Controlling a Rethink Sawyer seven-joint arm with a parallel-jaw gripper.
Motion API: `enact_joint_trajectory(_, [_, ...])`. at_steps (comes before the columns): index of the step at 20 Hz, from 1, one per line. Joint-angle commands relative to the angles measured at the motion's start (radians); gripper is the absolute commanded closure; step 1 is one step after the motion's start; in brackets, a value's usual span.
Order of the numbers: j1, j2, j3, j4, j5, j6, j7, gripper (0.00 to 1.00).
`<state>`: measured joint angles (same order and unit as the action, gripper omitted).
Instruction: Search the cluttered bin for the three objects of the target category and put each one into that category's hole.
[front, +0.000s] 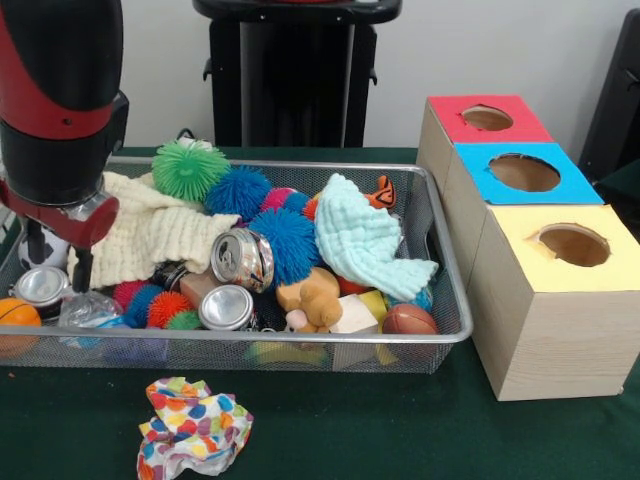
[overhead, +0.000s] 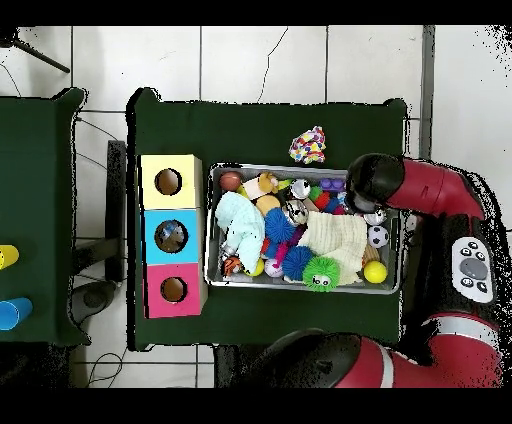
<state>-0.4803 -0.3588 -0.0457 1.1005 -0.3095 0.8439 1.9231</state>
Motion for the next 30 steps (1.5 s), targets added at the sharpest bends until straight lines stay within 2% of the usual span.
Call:
enact_joint_trajectory(1, [0.036,0.052,-0.076,0.130,0.049,-0.121,0.398,0.00])
enact_joint_trajectory(8, [0.032,0.032,-0.062,0.204,0.082,-0.252,0.431,0.00])
enact_joint_trajectory(15, [0.074,-0.016,-0.105,0.253,0.147,-0.253,0.490,0.00])
enact_joint_trajectory(27, [0.119,0.040,-0.137,0.280,0.251,-0.330,0.505,0.00])
enact_joint_trajectory(30, [0.126,0.070,-0.141,0.273,0.266,-0.383,0.501,0.00])
